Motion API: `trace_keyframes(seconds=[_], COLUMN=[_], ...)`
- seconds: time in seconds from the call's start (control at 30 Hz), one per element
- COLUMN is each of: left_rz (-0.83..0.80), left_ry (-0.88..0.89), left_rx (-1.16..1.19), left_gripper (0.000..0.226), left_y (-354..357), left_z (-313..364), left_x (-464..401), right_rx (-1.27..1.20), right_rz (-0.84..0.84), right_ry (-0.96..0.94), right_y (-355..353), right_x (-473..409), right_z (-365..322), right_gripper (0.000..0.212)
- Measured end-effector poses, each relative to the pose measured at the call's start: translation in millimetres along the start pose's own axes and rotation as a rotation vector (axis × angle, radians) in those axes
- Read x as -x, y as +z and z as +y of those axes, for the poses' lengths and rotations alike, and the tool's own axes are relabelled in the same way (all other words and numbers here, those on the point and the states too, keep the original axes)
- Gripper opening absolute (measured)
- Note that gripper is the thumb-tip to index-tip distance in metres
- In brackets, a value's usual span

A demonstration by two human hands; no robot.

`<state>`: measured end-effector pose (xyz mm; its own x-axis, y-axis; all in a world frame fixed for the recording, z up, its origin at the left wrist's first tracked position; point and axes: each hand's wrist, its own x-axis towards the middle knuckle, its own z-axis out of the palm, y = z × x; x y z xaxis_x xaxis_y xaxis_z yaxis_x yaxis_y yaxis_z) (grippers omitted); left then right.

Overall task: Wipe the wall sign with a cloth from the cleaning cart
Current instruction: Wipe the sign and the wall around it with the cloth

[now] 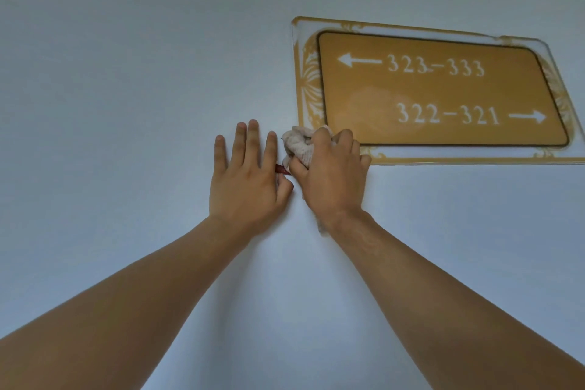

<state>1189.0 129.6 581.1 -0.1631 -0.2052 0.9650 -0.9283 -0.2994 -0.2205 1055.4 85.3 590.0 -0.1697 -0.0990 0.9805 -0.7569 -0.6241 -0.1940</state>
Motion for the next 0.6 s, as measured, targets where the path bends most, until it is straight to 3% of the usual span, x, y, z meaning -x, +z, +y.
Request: trace_keyframes(seconds=[0.17, 0.3, 0.43, 0.6], left_rz=[-0.059, -0.116, -0.117, -0.094], left_ry=[0.024, 0.029, 0.051, 0.009], left_rx=[-0.044, -0.069, -0.105, -0.088], left_gripper=[0.076, 0.077, 0.077, 0.075], left_y=[-5, -14, -25, -37], left_z=[1, 3, 9, 18], left_x=[14, 17, 5, -25], right_rx=[0.026, -0.04, -0.178, -0.157], right_rz=[-0.075, -0.146, -0.043, 0.027], right_ry=[-0.003, -0.052, -0.078, -0.106], right_y=[-8, -20, -35, -53], right_x=[16, 20, 16, -33], right_z=[18, 29, 42, 45], right_gripper=[0.053, 0.04, 0.03, 0.034])
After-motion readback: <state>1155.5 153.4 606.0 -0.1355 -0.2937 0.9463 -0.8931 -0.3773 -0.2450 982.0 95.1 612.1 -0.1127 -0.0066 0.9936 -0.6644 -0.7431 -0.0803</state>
